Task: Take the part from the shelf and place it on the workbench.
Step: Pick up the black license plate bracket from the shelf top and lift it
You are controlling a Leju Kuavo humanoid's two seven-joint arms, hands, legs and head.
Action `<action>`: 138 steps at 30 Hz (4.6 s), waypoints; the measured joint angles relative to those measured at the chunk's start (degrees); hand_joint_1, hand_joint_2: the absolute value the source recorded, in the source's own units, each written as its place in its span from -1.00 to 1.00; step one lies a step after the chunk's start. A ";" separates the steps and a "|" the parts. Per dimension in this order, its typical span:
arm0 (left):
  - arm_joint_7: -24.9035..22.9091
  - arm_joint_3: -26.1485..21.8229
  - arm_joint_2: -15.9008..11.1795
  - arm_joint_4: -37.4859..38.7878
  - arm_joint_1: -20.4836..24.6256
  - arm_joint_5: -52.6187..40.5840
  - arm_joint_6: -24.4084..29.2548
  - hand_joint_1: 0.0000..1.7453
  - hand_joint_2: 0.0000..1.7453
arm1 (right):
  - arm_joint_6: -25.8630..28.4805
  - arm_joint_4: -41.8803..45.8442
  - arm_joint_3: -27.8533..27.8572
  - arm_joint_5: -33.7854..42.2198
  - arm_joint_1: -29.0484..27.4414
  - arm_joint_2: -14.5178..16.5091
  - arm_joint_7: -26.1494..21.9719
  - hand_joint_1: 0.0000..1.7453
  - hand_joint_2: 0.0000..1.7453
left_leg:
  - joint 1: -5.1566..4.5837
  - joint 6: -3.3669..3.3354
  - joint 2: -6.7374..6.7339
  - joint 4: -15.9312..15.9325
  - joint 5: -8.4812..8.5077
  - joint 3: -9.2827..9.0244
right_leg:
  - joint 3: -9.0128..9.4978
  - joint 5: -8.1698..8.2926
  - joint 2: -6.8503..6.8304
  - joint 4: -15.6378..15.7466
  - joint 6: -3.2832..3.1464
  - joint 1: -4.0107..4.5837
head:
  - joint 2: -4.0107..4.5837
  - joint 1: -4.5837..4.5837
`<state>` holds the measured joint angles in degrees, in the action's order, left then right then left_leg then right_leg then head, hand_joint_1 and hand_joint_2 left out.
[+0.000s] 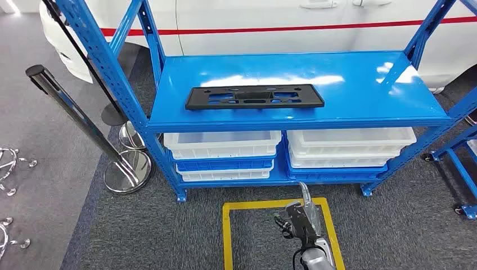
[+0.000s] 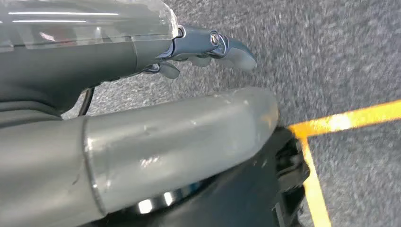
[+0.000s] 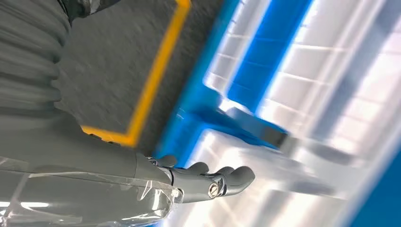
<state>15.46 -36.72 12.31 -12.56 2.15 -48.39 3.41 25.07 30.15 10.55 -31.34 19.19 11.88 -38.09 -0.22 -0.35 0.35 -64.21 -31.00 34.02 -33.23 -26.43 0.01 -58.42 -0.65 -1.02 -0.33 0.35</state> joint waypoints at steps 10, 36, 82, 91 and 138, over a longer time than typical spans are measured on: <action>-1.52 0.76 0.08 0.49 0.36 -3.75 -2.40 -1.00 -1.00 | 7.93 4.01 -1.56 -17.70 1.76 1.80 2.40 -1.00 1.00 | 1.10 0.48 0.02 5.16 4.27 -1.16 | -0.06 -0.45 -0.03 -0.56 0.77 0.14 | 0.00 -0.01; 0.23 -3.44 -0.39 0.66 0.91 -1.56 -5.46 -1.00 -1.00 | 14.97 21.94 3.39 -52.83 3.00 5.23 12.20 -1.00 1.00 | 0.71 0.84 -0.01 -10.17 -2.98 6.20 | -1.25 0.26 -0.03 -0.70 -0.30 0.20 | 0.00 0.00; 1.85 -4.48 -3.45 0.93 2.11 1.72 -7.33 -1.00 -1.00 | 15.01 20.01 -0.91 -51.21 8.48 -2.48 24.94 -1.00 1.00 | 0.29 -2.24 -0.11 7.46 5.80 -1.25 | -8.74 -6.41 0.01 -15.76 2.20 0.01 | 0.00 -0.03; 1.89 -4.19 -3.43 0.93 2.24 0.93 -6.93 -1.00 -1.00 | 15.03 23.98 0.15 -49.91 8.66 0.28 19.90 -1.00 1.00 | 0.47 0.08 -0.03 5.14 3.99 -0.66 | -2.18 0.11 0.31 -1.77 0.83 -0.15 | 0.00 -0.01; 3.09 -4.93 -3.10 0.69 2.13 -1.20 -6.66 -1.00 -1.00 | 15.03 25.75 0.44 -51.10 7.78 3.54 21.03 -1.00 1.00 | 0.50 -1.23 -0.08 6.25 5.74 0.09 | -0.24 -2.40 0.19 -2.18 1.36 0.44 | 0.00 -0.02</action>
<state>18.56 -41.65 9.20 -11.87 4.29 -49.59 -3.25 40.11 55.90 10.99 -82.44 26.97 15.42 -17.06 0.29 -1.57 0.27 -57.97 -25.26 34.11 -33.47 -28.83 0.20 -60.60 0.71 -0.58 -0.33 0.33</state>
